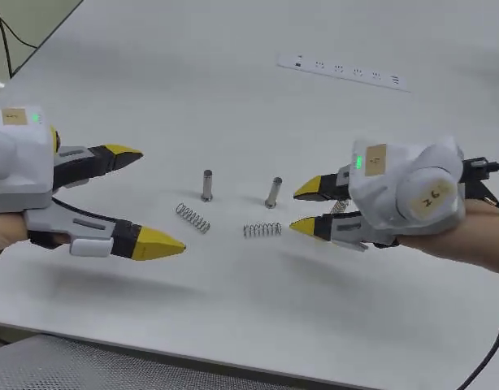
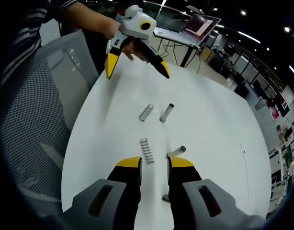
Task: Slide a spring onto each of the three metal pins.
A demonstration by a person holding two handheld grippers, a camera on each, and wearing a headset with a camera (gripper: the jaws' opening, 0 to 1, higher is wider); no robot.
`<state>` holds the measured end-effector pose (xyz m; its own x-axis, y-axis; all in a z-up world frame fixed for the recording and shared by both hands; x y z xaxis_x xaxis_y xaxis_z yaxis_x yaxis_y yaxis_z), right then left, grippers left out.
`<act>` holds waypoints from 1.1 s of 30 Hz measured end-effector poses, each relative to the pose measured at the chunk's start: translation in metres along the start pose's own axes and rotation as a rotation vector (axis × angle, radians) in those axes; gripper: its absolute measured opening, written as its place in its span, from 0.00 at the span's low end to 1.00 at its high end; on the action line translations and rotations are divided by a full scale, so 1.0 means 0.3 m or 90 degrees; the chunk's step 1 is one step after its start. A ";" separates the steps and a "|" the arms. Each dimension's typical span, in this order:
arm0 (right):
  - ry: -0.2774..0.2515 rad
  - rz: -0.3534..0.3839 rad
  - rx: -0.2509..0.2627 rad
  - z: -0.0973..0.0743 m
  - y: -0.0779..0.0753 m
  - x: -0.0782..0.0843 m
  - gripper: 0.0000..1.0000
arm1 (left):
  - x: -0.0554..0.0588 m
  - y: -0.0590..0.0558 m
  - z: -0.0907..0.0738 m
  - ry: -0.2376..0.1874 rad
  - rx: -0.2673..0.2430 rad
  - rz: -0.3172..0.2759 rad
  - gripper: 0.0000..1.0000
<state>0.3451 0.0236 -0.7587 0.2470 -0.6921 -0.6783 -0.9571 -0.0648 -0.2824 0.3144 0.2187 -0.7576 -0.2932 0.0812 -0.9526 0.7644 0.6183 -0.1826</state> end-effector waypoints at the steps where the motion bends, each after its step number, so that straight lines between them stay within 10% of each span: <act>1: 0.002 0.000 -0.004 0.005 0.002 0.000 0.19 | 0.003 0.000 -0.001 0.001 0.000 -0.001 0.97; 33: 0.090 0.003 -0.099 0.186 0.013 0.102 0.08 | 0.016 -0.003 -0.031 0.011 -0.003 0.001 0.96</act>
<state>0.3575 0.0423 -0.8186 0.2289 -0.7864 -0.5738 -0.9728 -0.1634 -0.1642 0.3069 0.2258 -0.7596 -0.3024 0.0957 -0.9484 0.7618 0.6223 -0.1801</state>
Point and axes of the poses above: the centre of the closed fingertips' face, and the gripper's own axes: z roughly forward along the fingers, y roughly to its left, x roughly out of its underside, the point moved 5 cm from there along -z, roughly backward along the fingers, and after that the axes turned 7 degrees about -y, right-handed, at the moved point
